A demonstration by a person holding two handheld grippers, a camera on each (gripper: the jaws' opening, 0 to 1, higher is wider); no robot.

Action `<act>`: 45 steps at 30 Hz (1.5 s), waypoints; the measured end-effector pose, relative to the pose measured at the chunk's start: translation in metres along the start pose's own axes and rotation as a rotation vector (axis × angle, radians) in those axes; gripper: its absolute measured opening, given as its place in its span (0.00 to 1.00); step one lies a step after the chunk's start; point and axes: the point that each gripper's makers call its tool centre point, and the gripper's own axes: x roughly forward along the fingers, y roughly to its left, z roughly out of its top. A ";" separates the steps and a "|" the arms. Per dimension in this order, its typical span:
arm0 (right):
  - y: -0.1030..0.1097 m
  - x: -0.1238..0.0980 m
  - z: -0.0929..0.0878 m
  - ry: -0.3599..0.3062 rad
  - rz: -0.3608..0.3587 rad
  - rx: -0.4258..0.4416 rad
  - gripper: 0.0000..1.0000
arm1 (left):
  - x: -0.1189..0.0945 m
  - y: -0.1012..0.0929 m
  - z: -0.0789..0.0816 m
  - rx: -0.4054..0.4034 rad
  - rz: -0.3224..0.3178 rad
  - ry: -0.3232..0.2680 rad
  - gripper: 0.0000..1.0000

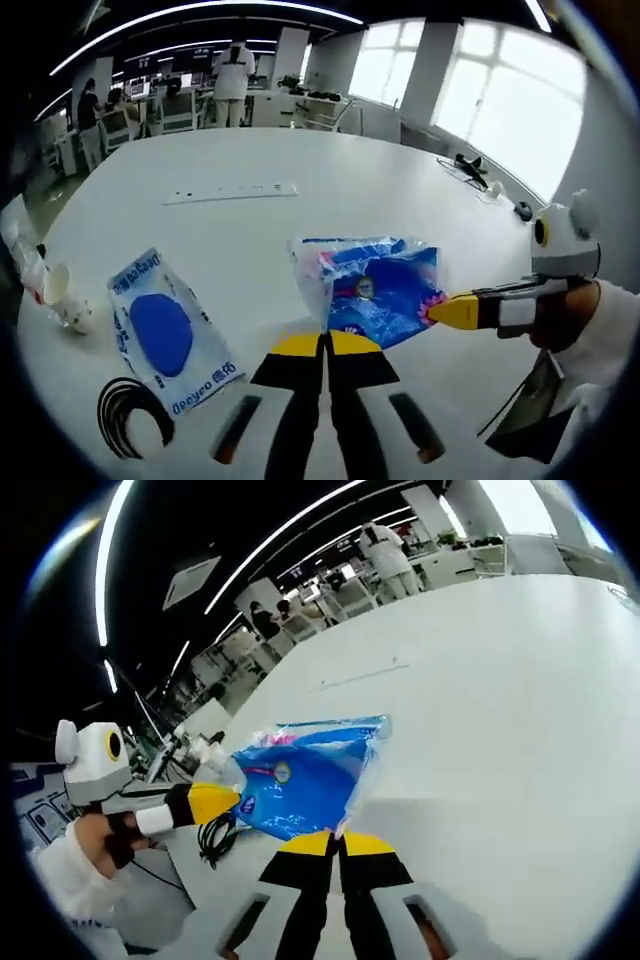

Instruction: Arrange the tabletop items into an orderly group along one side of the table until the central work area is clear of visible clutter.

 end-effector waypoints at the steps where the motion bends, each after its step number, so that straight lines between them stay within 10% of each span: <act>1: 0.000 0.004 0.002 0.004 0.000 -0.005 0.00 | 0.002 0.003 0.001 -0.002 0.001 0.001 0.00; 23: -0.028 0.077 -0.015 0.212 -0.035 -0.089 0.00 | 0.061 0.053 -0.033 -0.110 0.038 0.143 0.00; 45: -0.040 0.081 -0.035 0.242 -0.046 -0.006 0.00 | 0.079 0.057 -0.060 -0.137 0.065 0.218 0.00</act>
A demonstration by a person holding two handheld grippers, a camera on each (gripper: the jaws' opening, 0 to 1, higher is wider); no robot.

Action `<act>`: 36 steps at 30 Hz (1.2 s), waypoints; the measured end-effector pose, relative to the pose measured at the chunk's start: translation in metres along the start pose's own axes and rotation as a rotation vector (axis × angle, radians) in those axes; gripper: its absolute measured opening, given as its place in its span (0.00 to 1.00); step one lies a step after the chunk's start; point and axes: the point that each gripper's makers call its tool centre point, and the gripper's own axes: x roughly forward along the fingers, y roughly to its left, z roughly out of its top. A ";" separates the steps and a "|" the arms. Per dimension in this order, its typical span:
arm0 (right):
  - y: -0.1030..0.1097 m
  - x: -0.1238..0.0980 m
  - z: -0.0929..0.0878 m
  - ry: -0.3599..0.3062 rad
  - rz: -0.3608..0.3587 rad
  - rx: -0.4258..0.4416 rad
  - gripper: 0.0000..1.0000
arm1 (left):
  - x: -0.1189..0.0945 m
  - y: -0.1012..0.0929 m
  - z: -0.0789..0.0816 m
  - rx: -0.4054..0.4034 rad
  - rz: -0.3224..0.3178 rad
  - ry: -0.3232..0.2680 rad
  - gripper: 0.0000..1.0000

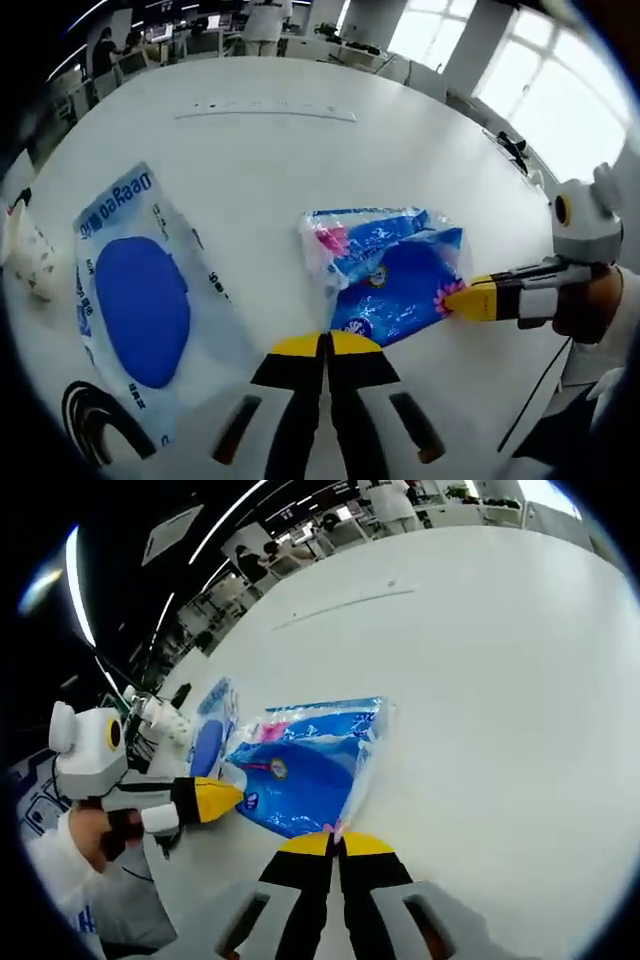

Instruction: Arrange the tabletop items into an orderly group along one side of the table until the central work area is clear of visible clutter.

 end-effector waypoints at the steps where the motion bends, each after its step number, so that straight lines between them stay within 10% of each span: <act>1: 0.000 0.001 0.000 -0.006 -0.002 0.000 0.00 | 0.000 0.000 0.000 -0.005 0.003 -0.002 0.00; 26: 0.003 -0.001 0.002 -0.012 -0.009 -0.051 0.00 | 0.000 0.001 0.002 0.018 0.035 -0.061 0.00; 36: 0.008 -0.025 0.011 -0.090 -0.005 -0.070 0.21 | 0.000 0.001 0.003 0.006 0.032 -0.071 0.00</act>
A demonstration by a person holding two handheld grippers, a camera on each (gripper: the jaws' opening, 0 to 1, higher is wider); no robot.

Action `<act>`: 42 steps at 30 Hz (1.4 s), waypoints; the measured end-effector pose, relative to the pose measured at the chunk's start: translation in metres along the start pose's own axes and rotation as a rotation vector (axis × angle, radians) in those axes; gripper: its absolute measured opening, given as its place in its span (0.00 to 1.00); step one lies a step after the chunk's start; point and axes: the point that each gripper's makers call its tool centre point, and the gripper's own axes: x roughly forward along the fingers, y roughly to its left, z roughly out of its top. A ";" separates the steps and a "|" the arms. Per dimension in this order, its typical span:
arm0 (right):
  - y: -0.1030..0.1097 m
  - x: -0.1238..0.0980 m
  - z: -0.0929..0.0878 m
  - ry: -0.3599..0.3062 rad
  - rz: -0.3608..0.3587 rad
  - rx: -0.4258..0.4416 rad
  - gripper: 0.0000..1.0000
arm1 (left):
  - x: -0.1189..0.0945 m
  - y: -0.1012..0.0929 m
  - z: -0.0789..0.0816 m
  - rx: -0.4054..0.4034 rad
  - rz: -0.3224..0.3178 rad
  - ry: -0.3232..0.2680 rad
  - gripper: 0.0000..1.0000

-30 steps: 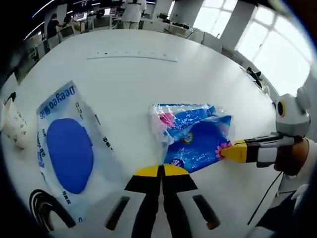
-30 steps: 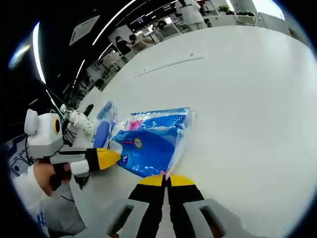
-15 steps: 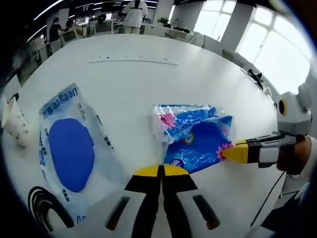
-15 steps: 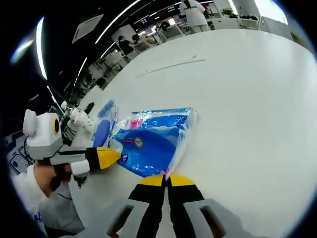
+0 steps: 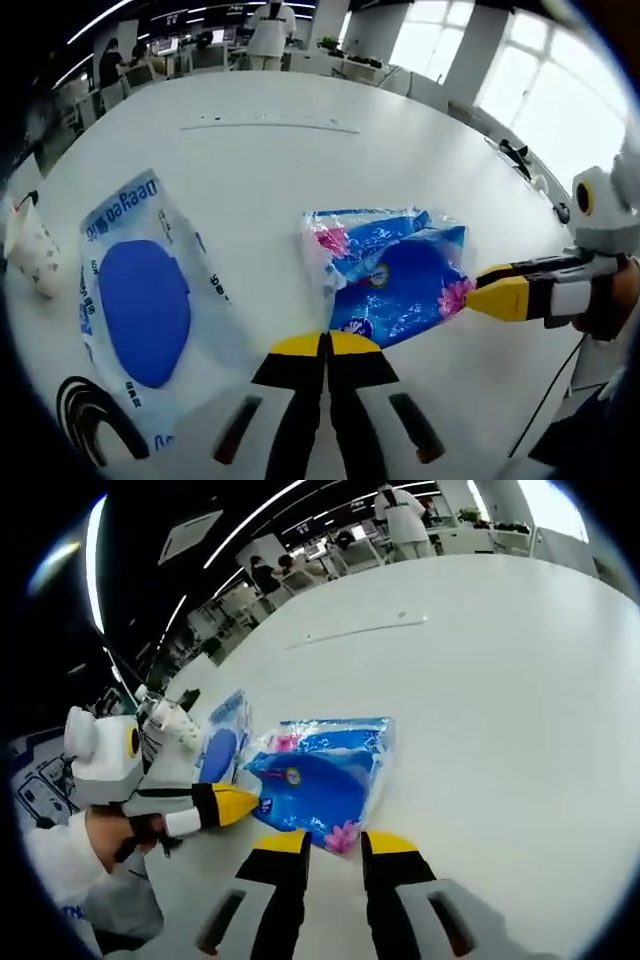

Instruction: Arrange the tabletop items into an orderly group along one side of the table until the central work area is clear of visible clutter.

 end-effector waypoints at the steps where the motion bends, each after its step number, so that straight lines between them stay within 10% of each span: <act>1: 0.000 -0.003 0.000 -0.010 0.003 0.011 0.23 | 0.000 0.000 0.000 -0.003 0.000 0.000 0.00; 12: 0.009 -0.044 0.003 -0.106 0.041 0.047 0.28 | -0.003 0.000 0.007 -0.034 -0.016 -0.014 0.02; 26: 0.012 -0.082 0.000 -0.217 0.043 0.087 0.36 | -0.052 0.004 0.035 -0.034 -0.009 -0.211 0.49; 42: 0.018 -0.104 -0.031 -0.254 0.023 0.120 0.44 | -0.108 0.024 -0.009 0.028 0.044 -0.254 0.74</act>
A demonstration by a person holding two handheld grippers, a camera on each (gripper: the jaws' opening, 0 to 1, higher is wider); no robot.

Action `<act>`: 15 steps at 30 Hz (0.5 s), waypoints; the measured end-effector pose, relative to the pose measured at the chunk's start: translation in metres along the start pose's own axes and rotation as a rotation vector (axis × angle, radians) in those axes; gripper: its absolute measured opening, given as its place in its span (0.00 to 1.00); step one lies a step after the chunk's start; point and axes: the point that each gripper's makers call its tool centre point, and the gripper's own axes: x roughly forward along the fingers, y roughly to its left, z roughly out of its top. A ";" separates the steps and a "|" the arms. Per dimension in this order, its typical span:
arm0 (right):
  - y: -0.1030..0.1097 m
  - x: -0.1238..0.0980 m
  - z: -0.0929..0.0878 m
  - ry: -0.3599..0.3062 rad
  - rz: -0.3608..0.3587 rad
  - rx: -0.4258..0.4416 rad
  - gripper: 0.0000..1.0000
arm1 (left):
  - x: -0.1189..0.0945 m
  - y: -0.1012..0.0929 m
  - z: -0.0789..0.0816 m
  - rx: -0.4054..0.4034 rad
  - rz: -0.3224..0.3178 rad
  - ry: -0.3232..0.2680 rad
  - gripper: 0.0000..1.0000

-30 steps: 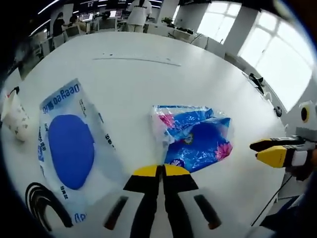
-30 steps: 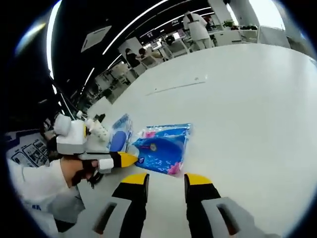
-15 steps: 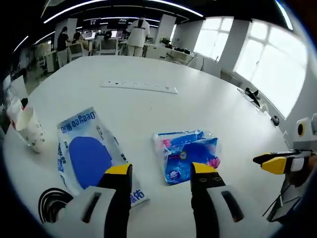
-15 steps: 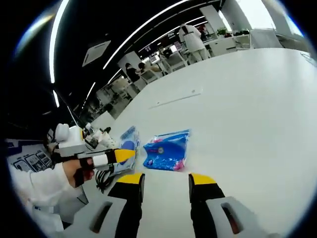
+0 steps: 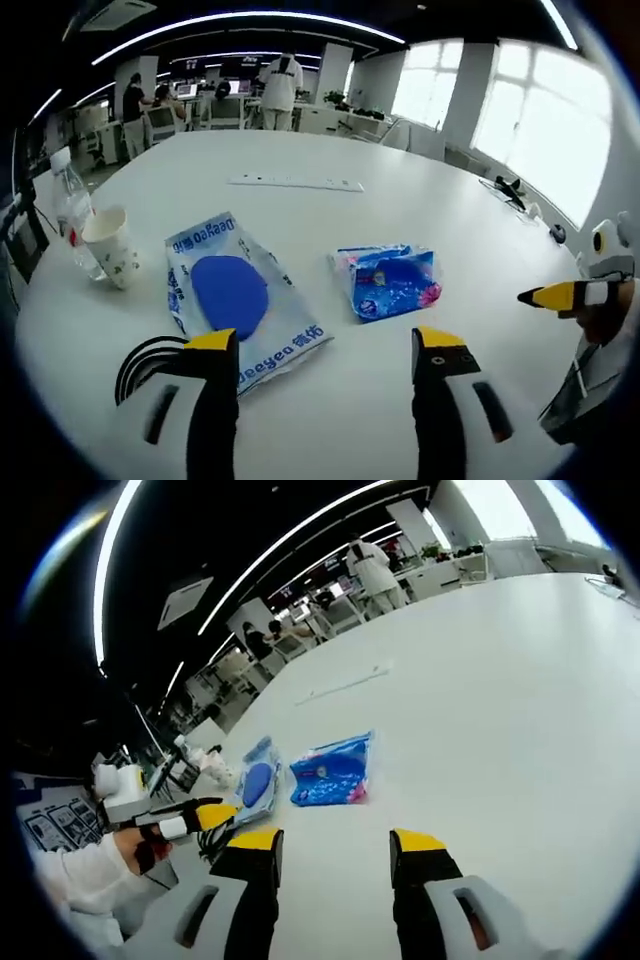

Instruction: Arrange the tabletop items into an orderly group along one side of the table until the central work area is clear of visible clutter.

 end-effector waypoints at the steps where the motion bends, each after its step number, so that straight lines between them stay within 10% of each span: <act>1: 0.000 -0.001 0.000 -0.001 -0.001 -0.003 0.45 | -0.003 0.001 -0.001 0.000 -0.002 -0.001 0.74; 15: -0.004 -0.005 -0.009 -0.039 -0.014 0.045 0.46 | -0.045 0.039 -0.013 0.046 0.069 0.001 0.78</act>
